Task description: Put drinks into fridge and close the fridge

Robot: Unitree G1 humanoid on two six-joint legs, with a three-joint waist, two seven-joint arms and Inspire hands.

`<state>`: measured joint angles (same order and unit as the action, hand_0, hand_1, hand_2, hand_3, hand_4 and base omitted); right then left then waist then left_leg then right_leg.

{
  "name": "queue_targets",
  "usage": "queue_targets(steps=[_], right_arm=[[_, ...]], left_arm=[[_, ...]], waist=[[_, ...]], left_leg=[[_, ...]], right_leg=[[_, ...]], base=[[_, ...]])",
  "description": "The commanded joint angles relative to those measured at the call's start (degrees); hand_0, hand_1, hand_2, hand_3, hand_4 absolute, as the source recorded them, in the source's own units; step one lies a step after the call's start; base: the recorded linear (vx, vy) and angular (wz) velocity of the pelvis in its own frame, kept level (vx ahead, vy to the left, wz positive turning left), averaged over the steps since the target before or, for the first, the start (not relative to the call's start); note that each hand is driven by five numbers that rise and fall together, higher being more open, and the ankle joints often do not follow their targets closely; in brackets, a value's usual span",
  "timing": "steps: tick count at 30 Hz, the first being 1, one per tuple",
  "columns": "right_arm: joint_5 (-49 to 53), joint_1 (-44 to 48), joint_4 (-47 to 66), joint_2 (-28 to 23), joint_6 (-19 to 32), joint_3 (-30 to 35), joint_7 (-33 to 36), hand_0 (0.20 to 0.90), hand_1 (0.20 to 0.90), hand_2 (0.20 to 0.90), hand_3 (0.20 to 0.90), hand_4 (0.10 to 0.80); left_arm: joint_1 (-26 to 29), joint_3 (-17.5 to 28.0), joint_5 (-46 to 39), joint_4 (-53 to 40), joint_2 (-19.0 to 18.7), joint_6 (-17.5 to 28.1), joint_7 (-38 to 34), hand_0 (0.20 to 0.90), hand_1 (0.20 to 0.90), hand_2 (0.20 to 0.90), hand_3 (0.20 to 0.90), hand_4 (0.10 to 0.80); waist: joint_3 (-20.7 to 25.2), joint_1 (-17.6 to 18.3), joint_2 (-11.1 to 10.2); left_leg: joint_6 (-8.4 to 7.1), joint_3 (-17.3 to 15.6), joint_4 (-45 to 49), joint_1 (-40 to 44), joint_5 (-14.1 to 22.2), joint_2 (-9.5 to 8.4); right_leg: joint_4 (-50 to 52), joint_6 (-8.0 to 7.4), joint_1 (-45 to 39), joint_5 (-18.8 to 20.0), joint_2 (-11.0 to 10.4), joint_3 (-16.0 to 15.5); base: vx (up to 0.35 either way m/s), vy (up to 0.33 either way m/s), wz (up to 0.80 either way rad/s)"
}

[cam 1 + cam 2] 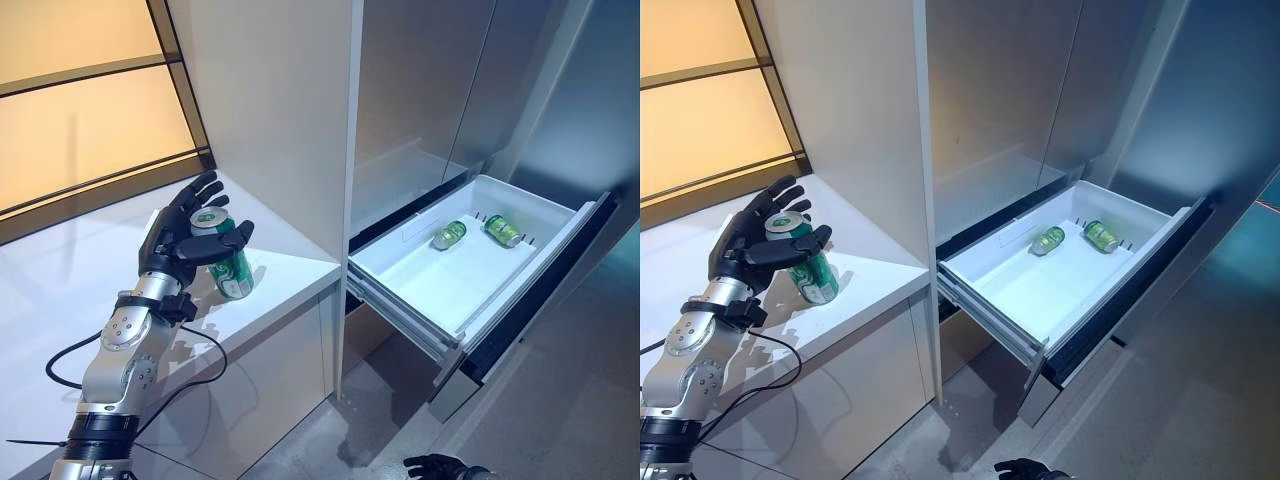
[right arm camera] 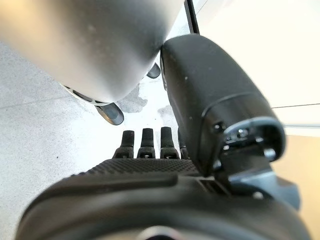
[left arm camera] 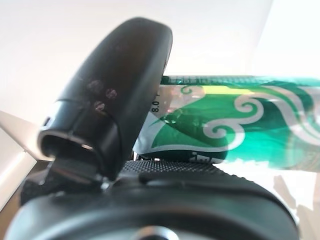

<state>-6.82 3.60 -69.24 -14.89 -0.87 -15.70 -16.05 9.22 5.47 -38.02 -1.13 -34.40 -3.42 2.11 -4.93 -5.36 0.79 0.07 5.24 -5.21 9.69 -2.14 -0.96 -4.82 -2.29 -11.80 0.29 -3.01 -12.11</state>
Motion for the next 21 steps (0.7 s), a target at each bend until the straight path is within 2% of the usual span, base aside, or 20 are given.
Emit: queue_targets(steps=[1, 15, 20, 21], right_arm=[[-2.18, -0.8, -1.54, -1.85, -1.09, -2.85, -2.34, 0.9, 0.9, 0.9, 0.9, 0.8], [1.35, -0.54, 0.1, -2.16, 0.93, -2.62, -2.38, 0.9, 0.9, 0.9, 0.9, 0.8], [8.57, -0.54, 8.58, -2.3, 5.52, -1.88, -3.18, 0.9, 0.9, 0.9, 0.9, 0.8], [9.49, -0.74, 13.33, -2.36, 5.68, -1.94, -3.43, 0.9, 0.9, 0.9, 0.9, 0.8]], left_arm=[[5.74, 2.42, 1.55, -1.75, -3.75, 3.96, 1.98, 0.3, 0.3, 0.3, 0.2, 0.1], [5.81, 1.7, 2.29, -2.08, -4.65, 2.53, 3.28, 0.3, 0.3, 0.3, 0.2, 0.1], [6.26, 1.78, -1.05, -2.13, -4.7, 6.63, 4.0, 0.3, 0.3, 0.3, 0.2, 0.1], [6.33, 1.93, -1.86, -2.68, -4.42, 7.77, 4.34, 0.3, 0.3, 0.3, 0.2, 0.1]], waist=[[0.8, 0.91, 0.97], [0.57, 1.06, 1.0], [0.53, 1.38, 0.88], [0.55, 1.6, 0.79]], left_leg=[[2.0, -5.86, 0.75, 1.5, 5.33, -2.39], [2.08, -5.93, 0.84, 1.81, 5.45, -2.45], [2.09, -5.83, 0.85, 1.92, 5.43, -2.41], [2.1, -5.87, 0.82, 1.87, 5.37, -2.39]], right_leg=[[6.21, -0.69, 2.03, -5.48, 1.84, 3.98], [5.75, -0.82, 1.84, -5.05, 1.93, 4.26], [5.61, -0.77, 1.78, -4.83, 1.95, 4.35], [5.58, -0.75, 1.82, -4.81, 1.97, 4.44]], base=[[0.0, 0.0, 0.0], [0.0, 0.0, 0.0], [0.0, 0.0, 0.0], [0.0, 0.0, 0.0]])
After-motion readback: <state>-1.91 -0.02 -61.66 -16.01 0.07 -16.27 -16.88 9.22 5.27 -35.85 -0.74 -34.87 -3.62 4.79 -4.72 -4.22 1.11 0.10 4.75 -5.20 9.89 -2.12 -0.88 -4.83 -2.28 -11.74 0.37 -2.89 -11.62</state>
